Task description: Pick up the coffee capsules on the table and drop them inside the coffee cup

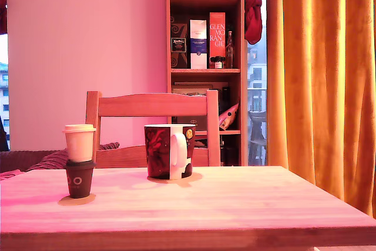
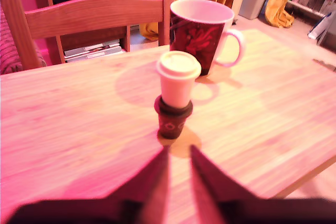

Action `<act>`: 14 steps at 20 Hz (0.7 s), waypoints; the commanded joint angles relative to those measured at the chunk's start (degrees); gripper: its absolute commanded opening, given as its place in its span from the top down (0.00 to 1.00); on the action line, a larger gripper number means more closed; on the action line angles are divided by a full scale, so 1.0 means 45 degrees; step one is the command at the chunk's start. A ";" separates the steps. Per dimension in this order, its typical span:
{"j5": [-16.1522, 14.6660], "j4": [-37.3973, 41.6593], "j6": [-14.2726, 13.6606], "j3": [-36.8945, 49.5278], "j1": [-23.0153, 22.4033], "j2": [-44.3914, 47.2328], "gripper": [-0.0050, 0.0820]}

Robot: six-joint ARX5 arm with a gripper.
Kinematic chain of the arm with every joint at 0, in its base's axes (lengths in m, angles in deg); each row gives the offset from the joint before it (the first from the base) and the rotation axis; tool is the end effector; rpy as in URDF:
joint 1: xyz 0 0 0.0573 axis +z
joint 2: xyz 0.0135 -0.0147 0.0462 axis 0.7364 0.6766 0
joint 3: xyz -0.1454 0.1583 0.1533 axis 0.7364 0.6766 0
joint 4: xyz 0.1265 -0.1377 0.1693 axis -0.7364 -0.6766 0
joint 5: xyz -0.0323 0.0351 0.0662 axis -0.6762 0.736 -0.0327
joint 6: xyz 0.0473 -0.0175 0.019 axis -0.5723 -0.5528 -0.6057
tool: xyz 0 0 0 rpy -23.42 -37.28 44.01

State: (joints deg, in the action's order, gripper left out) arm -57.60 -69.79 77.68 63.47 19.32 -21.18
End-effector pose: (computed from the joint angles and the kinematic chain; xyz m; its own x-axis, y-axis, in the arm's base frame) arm 0.0932 -0.0526 0.1349 0.7846 -0.5158 -0.3441 0.4875 0.8561 -0.1718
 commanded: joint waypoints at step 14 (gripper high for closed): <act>0.0539 0.0423 -0.1413 0.0170 -0.0034 -0.0015 0.23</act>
State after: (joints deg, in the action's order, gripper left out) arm -55.31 -68.83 71.72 63.47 19.32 -21.18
